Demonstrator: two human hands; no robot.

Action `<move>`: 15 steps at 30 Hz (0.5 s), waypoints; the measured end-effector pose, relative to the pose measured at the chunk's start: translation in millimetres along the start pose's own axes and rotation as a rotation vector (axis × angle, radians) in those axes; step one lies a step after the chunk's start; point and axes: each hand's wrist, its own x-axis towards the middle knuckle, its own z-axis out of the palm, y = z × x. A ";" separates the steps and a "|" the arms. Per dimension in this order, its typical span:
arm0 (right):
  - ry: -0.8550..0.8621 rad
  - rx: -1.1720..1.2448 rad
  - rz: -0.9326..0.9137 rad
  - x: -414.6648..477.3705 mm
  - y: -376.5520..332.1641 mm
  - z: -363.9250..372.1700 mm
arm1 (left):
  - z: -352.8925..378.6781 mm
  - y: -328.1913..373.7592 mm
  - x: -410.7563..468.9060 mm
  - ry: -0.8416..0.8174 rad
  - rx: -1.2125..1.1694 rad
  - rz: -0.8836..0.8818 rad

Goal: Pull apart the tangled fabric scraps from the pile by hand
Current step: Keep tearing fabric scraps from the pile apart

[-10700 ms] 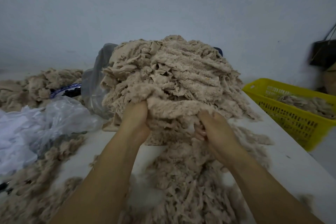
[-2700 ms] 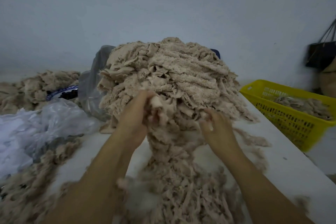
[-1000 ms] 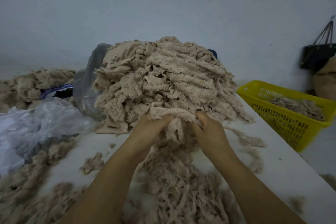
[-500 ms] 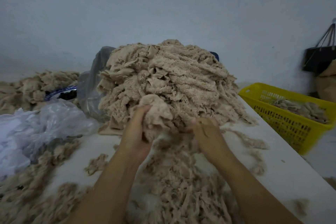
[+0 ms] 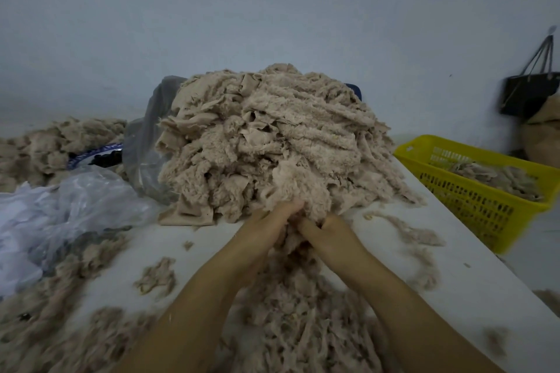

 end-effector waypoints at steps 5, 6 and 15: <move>0.534 0.862 -0.064 10.8 -3.7 -55.0 | -4.4 9.7 10.9 -0.048 0.208 0.057; 0.576 0.951 -0.055 13.6 3.1 -62.3 | -3.6 7.0 16.6 0.002 0.272 0.035; 0.111 -0.606 0.067 20.6 45.1 -30.5 | 18.1 -25.5 34.8 -0.088 0.864 0.135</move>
